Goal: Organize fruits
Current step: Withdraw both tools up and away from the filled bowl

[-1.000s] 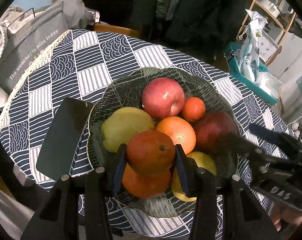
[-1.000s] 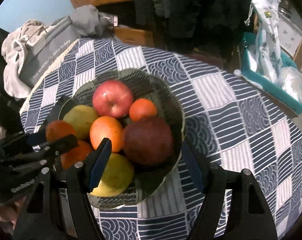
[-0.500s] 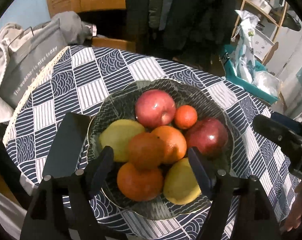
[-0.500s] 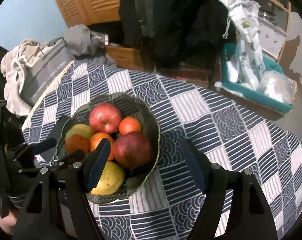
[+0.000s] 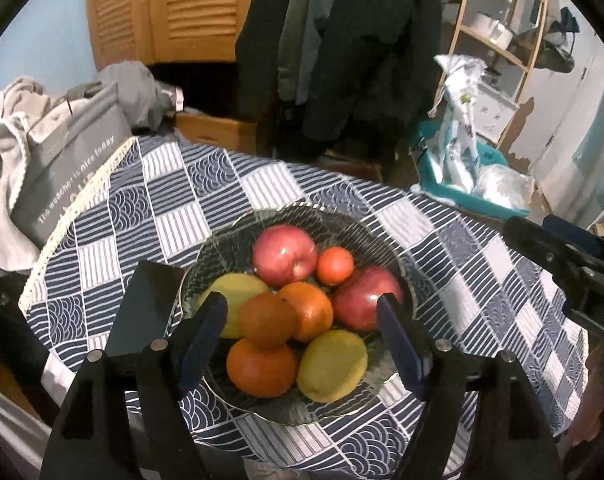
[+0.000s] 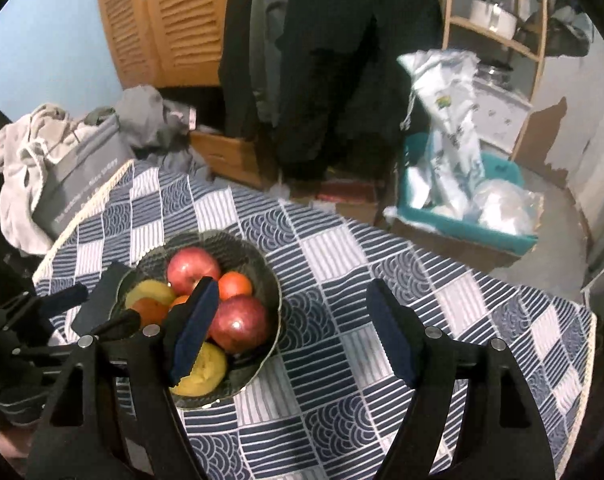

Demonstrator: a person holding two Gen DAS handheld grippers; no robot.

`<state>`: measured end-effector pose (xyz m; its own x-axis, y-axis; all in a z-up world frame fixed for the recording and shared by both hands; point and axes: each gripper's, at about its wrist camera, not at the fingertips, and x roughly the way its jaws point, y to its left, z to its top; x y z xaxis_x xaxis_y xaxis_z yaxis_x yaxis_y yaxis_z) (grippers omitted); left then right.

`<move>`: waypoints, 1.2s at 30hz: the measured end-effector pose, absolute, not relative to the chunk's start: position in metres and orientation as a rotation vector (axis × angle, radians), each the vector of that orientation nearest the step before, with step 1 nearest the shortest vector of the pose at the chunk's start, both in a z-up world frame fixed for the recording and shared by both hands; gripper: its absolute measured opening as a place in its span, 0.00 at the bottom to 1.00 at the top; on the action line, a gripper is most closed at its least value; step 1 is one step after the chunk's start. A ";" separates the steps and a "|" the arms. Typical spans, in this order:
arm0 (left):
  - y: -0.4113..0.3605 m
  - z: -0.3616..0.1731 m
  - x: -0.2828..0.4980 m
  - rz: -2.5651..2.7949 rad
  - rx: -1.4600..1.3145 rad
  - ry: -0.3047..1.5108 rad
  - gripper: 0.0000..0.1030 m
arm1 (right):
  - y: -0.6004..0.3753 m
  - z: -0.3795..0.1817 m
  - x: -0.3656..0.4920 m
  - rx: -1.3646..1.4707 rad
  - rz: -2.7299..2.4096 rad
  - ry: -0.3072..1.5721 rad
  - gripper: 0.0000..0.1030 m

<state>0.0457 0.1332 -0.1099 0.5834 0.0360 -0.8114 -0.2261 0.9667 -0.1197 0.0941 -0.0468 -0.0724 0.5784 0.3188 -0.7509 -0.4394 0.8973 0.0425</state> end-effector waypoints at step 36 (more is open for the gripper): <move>0.084 0.017 0.005 0.069 -0.138 0.601 0.99 | -0.126 0.017 0.028 -0.114 0.386 0.590 0.80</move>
<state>0.0048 0.0842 0.0171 0.8228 0.0241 -0.5678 -0.1045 0.9885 -0.1095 0.0283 -0.1257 0.0174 0.7620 0.3215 -0.5621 -0.3858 0.9226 0.0047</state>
